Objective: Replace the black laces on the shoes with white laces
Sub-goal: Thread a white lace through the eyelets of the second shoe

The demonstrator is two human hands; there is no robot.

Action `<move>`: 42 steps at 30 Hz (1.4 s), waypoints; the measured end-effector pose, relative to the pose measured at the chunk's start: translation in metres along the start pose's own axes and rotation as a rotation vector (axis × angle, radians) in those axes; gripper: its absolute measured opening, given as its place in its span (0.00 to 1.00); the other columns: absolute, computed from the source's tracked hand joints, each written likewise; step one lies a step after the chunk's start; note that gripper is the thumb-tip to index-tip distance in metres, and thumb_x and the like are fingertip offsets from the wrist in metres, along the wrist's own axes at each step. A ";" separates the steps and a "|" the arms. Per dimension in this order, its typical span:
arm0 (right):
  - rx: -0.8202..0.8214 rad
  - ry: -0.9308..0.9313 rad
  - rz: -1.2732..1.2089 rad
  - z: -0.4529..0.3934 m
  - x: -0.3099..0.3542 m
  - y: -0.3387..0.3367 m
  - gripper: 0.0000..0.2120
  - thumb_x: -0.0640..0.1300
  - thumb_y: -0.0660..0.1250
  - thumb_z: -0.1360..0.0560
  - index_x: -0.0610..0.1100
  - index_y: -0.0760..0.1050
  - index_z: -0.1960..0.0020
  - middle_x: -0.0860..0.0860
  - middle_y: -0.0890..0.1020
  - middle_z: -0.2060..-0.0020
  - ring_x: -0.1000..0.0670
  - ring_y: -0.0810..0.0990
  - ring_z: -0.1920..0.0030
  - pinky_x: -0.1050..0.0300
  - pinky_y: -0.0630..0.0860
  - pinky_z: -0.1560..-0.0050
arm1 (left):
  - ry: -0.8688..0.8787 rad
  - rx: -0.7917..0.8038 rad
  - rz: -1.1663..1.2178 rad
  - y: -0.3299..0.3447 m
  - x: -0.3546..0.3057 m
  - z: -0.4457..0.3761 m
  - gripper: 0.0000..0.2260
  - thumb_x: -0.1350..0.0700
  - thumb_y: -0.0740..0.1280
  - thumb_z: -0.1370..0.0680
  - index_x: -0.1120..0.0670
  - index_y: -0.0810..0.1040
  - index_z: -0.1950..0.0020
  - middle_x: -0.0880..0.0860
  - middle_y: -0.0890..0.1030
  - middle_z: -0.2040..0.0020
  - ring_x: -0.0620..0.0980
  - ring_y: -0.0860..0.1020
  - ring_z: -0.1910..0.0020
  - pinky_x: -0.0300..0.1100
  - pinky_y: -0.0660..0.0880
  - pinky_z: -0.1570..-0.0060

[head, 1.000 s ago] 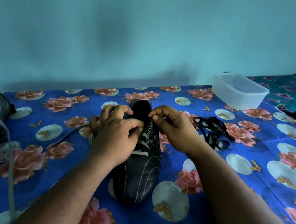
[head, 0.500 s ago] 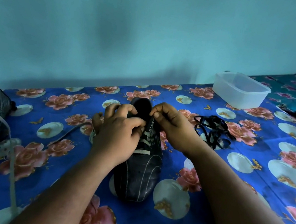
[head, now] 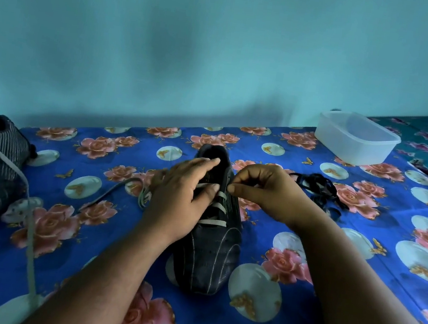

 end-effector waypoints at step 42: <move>-0.341 -0.170 0.512 0.003 0.001 -0.043 0.20 0.65 0.66 0.24 0.53 0.80 0.41 0.54 0.81 0.42 0.47 0.73 0.37 0.51 0.66 0.36 | -0.212 0.279 0.245 0.009 0.039 0.018 0.42 0.29 0.66 0.27 0.41 0.56 0.18 0.43 0.57 0.18 0.39 0.56 0.21 0.47 0.56 0.21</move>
Point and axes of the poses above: each hand's wrist, its own z-axis away from the middle knuckle, its own y-axis out of the palm, x = y × z, the point moved 9 cm from there along -z, towards the middle knuckle
